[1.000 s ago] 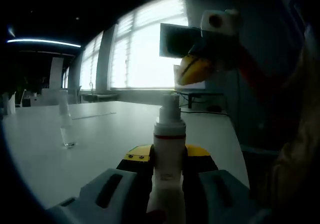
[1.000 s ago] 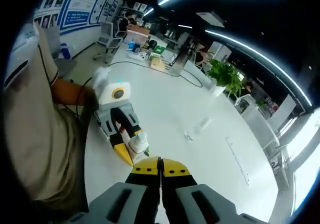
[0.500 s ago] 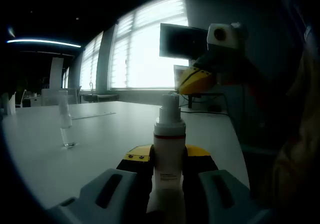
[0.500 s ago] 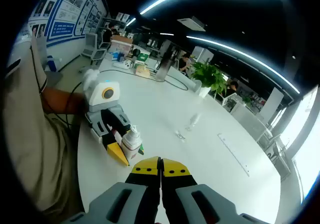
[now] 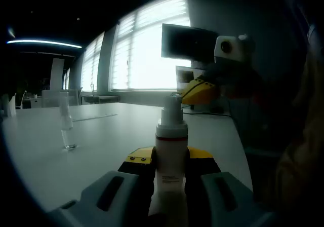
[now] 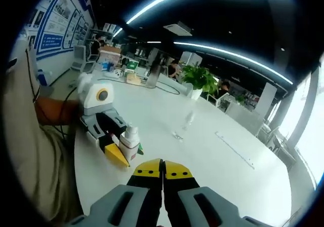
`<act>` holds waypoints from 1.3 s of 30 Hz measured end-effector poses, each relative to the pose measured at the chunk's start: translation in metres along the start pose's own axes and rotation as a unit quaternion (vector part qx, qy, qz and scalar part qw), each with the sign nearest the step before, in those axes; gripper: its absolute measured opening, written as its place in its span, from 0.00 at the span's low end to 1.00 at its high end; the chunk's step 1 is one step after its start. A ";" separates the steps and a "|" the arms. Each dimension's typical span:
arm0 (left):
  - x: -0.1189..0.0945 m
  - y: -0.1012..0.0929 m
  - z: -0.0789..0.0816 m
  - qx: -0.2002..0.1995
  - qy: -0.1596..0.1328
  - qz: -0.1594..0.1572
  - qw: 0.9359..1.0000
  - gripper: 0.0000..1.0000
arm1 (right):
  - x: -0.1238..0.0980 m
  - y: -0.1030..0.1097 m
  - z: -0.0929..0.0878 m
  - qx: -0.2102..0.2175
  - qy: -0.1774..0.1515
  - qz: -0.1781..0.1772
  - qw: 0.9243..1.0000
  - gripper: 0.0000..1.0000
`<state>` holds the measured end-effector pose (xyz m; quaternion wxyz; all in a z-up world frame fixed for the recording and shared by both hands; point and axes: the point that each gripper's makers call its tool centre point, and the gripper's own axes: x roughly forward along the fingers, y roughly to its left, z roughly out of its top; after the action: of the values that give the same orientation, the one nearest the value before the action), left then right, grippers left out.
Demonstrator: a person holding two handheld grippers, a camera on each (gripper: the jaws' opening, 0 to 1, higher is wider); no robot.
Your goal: Clamp pump bottle remove cover press pump head put on cover
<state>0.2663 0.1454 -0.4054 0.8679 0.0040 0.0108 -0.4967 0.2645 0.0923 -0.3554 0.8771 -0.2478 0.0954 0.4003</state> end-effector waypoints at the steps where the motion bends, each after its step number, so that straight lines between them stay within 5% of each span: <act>1: 0.000 0.000 0.000 0.000 0.000 0.000 1.000 0.13 | 0.000 0.000 -0.001 0.005 -0.001 -0.002 1.000 0.00; 39: 0.000 -0.001 0.000 0.001 0.000 0.000 1.000 0.13 | -0.013 -0.006 -0.049 0.122 -0.079 -0.077 0.986 0.00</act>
<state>0.2659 0.1450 -0.4057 0.8679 0.0045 0.0105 -0.4966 0.2620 0.0557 -0.3911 0.9336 -0.1132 0.0544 0.3356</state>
